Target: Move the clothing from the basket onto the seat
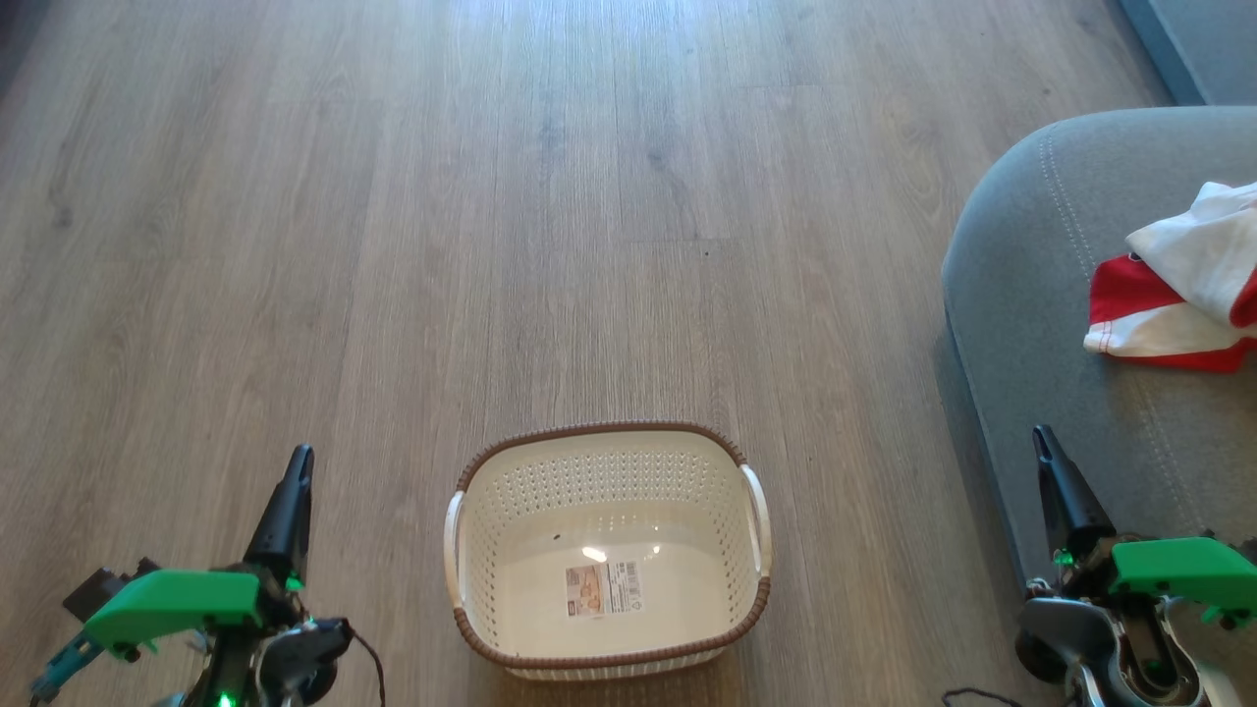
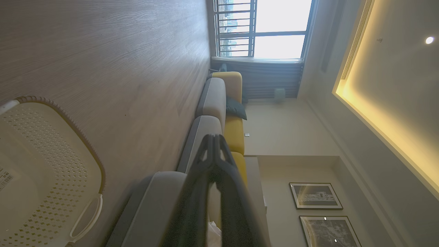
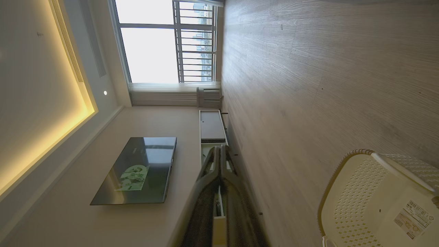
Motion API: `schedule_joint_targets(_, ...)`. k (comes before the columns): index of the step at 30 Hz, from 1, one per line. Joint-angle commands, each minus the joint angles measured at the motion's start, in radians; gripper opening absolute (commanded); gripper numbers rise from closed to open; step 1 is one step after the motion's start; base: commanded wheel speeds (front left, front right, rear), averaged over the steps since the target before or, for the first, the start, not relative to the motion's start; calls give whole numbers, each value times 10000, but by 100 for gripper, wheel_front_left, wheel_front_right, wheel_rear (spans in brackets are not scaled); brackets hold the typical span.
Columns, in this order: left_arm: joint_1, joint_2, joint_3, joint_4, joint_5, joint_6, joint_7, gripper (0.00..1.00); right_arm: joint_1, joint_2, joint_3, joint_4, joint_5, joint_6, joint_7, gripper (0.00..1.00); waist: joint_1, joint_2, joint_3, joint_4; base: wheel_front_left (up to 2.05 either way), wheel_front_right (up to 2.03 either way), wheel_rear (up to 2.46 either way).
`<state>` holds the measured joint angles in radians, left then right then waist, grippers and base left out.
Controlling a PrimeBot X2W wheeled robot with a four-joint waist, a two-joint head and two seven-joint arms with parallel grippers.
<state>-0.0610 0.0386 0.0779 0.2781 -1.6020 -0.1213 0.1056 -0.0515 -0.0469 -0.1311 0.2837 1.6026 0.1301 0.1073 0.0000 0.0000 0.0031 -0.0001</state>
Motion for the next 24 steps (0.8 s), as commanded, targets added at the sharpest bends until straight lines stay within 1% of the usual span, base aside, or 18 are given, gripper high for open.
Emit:
schedule_joint_targets(1,-471,116,360,-327,-65,-94,78,0,-565,-33,168,-389,57,6,63,0,0,0,0,1,0,0,0)
schedule_joint_targets(24,-471,116,359,-328,-66,-94,77,0,-564,-33,170,-389,58,6,62,0,0,0,0,1,0,0,0)
